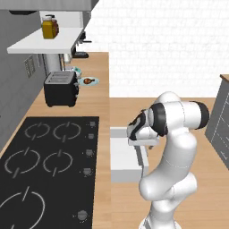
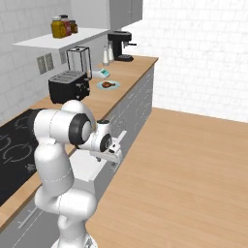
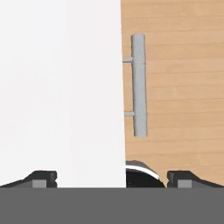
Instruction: Pick up the knife from the drawer and place it on the cutting board. Then place the meat from the plate to the cutting board.
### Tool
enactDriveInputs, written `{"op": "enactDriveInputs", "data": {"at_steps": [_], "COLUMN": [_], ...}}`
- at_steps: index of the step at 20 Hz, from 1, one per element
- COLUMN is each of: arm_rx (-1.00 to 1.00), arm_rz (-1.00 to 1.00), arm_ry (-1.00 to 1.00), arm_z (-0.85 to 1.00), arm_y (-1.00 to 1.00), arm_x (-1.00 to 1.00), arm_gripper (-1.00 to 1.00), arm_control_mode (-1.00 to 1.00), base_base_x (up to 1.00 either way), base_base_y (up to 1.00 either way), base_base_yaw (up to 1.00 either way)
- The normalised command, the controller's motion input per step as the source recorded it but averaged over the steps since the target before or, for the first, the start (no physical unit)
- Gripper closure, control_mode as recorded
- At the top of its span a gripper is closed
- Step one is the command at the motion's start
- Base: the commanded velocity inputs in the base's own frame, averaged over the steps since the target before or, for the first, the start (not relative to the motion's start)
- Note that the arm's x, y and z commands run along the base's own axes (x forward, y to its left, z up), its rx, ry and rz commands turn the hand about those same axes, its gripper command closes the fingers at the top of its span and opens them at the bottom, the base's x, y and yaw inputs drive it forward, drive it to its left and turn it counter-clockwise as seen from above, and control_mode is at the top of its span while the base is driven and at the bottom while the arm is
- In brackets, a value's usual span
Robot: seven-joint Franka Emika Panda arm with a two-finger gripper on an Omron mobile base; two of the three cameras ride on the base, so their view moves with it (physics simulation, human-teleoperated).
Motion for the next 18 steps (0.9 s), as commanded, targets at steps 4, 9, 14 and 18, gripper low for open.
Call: {"op": "enactDriveInputs", "data": {"at_steps": [4,9,14,18], "arm_rx": [0.00,-0.09,-0.18,-0.18], "arm_rz": [-0.02,-0.14,-0.23,-0.24], "arm_ry": [0.00,0.00,0.02,0.01], "arm_z": [0.00,0.00,0.00,0.00], "arm_y": [-0.22,-0.83,-0.99,-1.00], "arm_x": [-0.05,-0.37,-0.50,-0.63], "arm_gripper": [-1.00,-1.00,-1.00,-1.00], "arm_control_mode": [-1.00,-1.00,-1.00,-1.00], "base_base_x": [0.00,0.00,0.00,0.00], "base_base_y": [0.00,0.00,0.00,0.00], "base_base_yaw": [0.00,0.00,0.00,0.00]}}
